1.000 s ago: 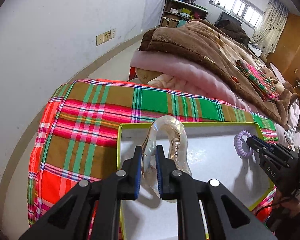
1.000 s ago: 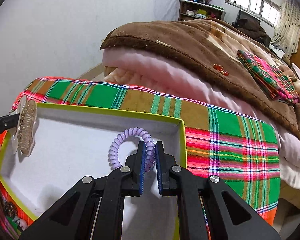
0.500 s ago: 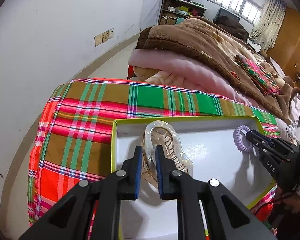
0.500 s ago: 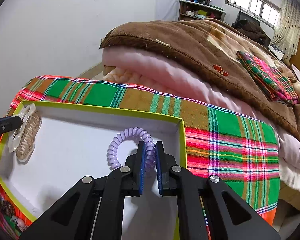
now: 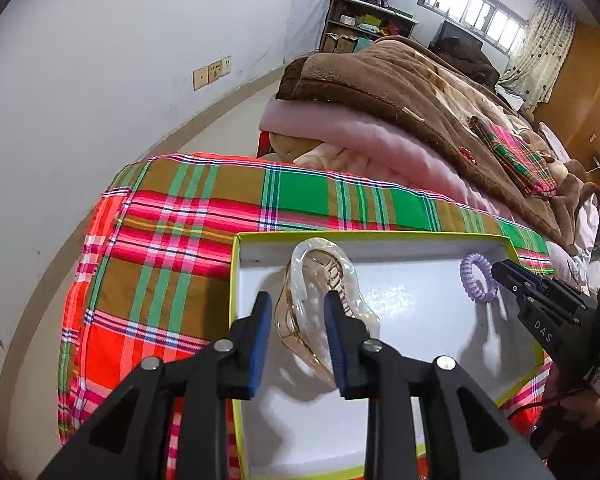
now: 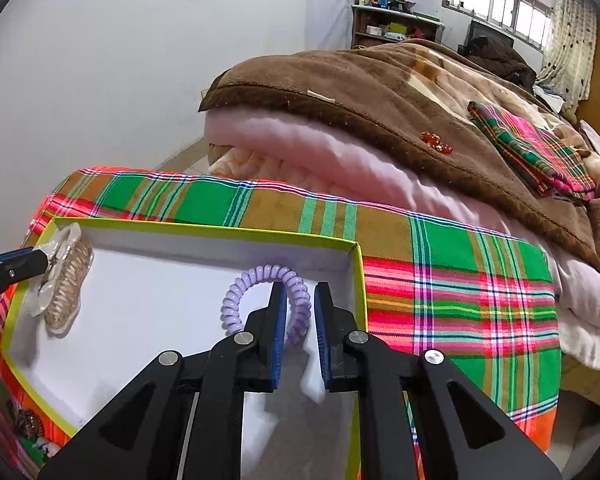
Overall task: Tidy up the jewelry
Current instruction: 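Open the left tool to drop the claw clip while the right tool releases the hair tie, then move the right tool back to the cloth and grasp the black band, then grasp the dark beaded bracelet with the left tool while the right tool holds the black band, then carry the beaded bracelet with the left tool while the right tool carries the black band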
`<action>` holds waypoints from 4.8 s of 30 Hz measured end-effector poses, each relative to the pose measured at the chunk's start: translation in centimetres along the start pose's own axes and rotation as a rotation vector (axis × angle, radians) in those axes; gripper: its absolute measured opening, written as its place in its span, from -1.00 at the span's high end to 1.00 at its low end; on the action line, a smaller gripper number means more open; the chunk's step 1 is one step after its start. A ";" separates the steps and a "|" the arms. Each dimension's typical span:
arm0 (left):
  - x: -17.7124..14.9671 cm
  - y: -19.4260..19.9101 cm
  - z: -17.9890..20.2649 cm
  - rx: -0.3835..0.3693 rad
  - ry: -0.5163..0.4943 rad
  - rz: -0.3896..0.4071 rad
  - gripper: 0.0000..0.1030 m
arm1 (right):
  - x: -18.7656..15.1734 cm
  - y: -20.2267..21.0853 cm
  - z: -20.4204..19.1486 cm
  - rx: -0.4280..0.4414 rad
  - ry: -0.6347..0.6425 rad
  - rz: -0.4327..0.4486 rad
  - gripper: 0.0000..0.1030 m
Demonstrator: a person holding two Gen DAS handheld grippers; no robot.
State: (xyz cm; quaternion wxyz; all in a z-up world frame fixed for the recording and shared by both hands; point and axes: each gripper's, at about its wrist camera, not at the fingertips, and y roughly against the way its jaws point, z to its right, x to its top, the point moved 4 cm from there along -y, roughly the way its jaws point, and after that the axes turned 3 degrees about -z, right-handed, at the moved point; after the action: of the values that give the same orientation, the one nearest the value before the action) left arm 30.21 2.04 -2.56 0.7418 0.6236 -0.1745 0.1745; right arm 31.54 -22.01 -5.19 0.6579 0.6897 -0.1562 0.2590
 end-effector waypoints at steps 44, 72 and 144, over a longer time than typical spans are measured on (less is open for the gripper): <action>-12.1 11.9 0.3 -0.078 -0.036 0.220 -0.20 | -11.5 14.0 -3.4 0.132 0.019 0.159 0.22; -17.3 9.5 -5.3 -0.165 0.073 0.093 -0.31 | -15.3 8.2 -6.6 0.116 0.232 -0.053 0.22; -14.9 5.8 -0.2 0.036 -0.139 0.045 0.86 | -14.8 13.6 -3.9 0.177 0.058 0.133 0.76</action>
State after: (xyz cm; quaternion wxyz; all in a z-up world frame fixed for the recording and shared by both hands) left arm 14.38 2.59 -4.69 0.7124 0.6434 -0.2363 0.1506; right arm 11.31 -21.13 -2.24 0.5801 0.7254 -0.1588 0.3348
